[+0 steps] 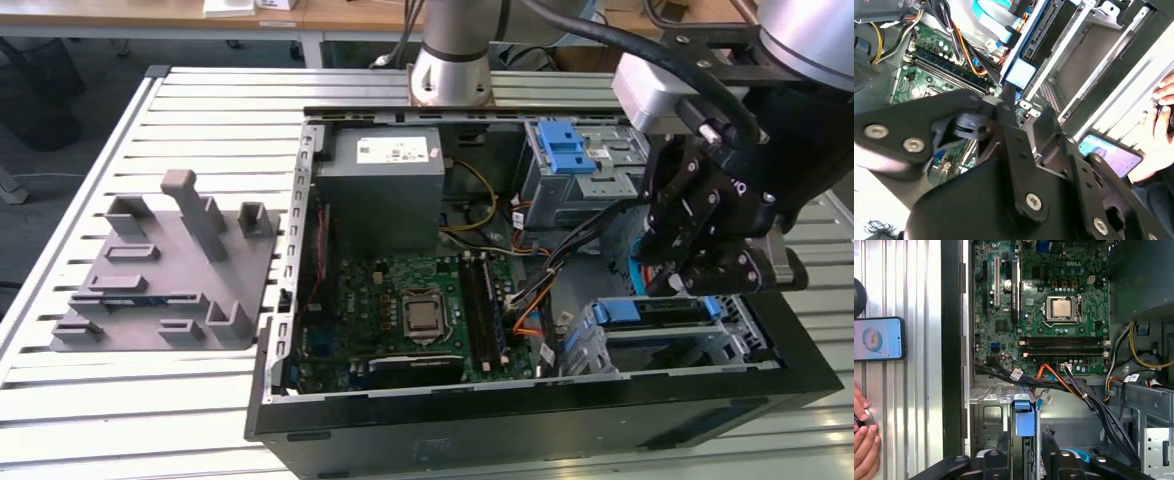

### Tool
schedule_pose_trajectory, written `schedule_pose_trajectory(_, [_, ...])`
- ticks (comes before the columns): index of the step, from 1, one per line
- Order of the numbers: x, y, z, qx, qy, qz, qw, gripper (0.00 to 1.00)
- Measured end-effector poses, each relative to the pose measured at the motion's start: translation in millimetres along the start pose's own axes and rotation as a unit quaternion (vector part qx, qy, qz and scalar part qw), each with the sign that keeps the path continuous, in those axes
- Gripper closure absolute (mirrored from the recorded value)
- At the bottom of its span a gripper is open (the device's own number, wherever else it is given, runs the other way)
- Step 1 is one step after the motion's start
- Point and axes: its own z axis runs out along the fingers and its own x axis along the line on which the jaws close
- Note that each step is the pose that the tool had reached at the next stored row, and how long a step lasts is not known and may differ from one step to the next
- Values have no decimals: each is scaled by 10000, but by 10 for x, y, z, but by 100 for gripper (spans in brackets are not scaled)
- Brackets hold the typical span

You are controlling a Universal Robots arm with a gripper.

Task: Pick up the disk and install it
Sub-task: 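Insert the disk into the insertion slot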

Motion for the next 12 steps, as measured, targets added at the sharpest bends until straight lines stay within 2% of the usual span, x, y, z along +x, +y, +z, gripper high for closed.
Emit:
schedule_pose_trajectory(1, [0, 0, 11, 0, 1, 0, 10000, 58])
schedule_pose_trajectory(4, [0, 0, 14, 0, 3, 0, 10000, 76])
schedule_pose_trajectory(5, [0, 0, 14, 0, 3, 0, 10000, 76])
schedule_pose_trajectory(7, [0, 0, 16, 0, 2, 0, 10000, 87])
schedule_pose_trajectory(12, [0, 0, 16, 0, 2, 0, 10000, 89])
